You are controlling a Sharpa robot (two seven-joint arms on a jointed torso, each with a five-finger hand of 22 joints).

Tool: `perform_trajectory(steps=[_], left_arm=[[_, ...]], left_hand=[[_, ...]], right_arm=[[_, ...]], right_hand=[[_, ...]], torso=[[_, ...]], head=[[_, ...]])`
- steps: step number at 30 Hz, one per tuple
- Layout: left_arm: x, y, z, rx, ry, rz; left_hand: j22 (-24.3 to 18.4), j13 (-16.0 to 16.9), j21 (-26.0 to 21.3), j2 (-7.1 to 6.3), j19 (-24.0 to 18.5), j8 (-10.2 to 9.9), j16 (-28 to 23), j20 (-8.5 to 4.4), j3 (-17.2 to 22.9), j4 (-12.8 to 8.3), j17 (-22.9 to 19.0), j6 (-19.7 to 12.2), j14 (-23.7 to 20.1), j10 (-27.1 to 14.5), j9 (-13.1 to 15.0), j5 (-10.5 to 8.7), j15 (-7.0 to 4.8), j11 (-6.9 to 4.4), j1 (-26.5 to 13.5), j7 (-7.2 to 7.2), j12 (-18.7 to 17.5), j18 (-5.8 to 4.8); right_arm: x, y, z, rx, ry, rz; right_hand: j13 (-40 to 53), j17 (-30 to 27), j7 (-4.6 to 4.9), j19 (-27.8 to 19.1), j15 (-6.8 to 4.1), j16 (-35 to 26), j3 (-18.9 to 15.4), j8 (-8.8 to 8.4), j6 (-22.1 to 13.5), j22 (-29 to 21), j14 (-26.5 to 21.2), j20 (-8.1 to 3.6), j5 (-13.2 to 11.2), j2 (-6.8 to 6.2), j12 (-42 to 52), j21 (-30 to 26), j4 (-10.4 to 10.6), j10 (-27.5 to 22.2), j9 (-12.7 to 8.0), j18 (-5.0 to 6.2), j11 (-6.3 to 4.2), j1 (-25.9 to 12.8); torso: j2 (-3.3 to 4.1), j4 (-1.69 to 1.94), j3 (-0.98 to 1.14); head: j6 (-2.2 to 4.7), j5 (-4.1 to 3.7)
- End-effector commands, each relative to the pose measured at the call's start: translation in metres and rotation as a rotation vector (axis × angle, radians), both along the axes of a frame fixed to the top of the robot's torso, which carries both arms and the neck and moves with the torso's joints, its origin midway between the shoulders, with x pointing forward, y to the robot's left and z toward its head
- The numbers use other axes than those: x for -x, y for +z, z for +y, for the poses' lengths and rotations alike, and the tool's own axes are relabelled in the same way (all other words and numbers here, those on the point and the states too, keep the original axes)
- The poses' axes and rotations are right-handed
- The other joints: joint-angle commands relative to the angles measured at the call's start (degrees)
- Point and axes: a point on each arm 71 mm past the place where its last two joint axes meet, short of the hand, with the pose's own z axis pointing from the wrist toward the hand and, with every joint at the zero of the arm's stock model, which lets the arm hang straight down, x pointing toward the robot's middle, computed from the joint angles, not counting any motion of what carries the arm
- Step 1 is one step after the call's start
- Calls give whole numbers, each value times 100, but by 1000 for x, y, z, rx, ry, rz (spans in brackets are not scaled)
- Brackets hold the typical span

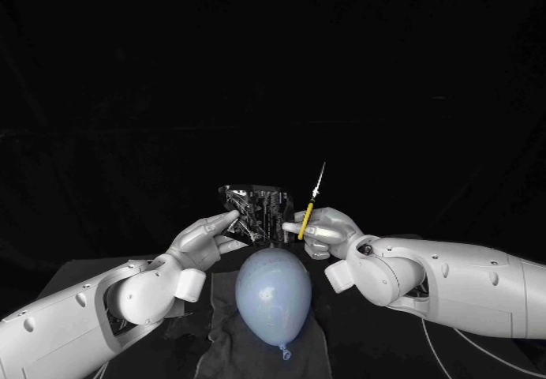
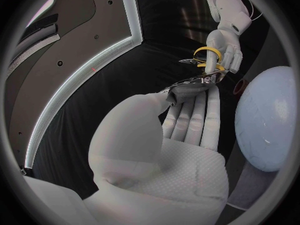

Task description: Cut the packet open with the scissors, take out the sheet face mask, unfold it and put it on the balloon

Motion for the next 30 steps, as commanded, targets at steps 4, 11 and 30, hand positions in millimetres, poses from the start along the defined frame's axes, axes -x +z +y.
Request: perform_trajectory(steps=[4,11,30], left_arm=[[2,-2,-4,-46,-52,2],[3,-2,-4,-63,-74,-8],[-2,-2,4,-163,-44,-71]], left_hand=[[-15,5,-194,-506,-204,-157,-88,43,-610,268,-29,-218,-100,-136,-75,-8,77,39,-548,325,-26,29],[7,13,-394,-455,-358,-346,-181,56,-1949,839,-65,-455,-228,-330,-158,-18,136,107,-1637,407,-10,-22],[30,23,-499,83,-369,-382,-151,55,-3349,522,-73,-342,-165,-161,-180,-10,106,60,26,355,28,-45]], right_arm=[[2,3,1,35,-10,-33],[2,3,0,48,-20,-36],[4,2,-5,80,-9,-29]], right_hand=[[44,38,-28,266,-34,46,88,54,-13,1215,76,-42,-13,-7,30,41,-61,965,61,36,-472,-75],[79,47,-31,271,-38,51,134,70,-22,1221,79,-46,-13,-10,27,50,-97,970,100,34,-475,-108],[126,68,-32,274,-41,61,204,89,-35,1225,83,-50,-13,-18,17,53,-156,968,152,32,-478,-151]], torso=[[0,-1,-1],[1,0,-1],[2,4,-2]], head=[[-5,3],[-5,15],[-23,56]])
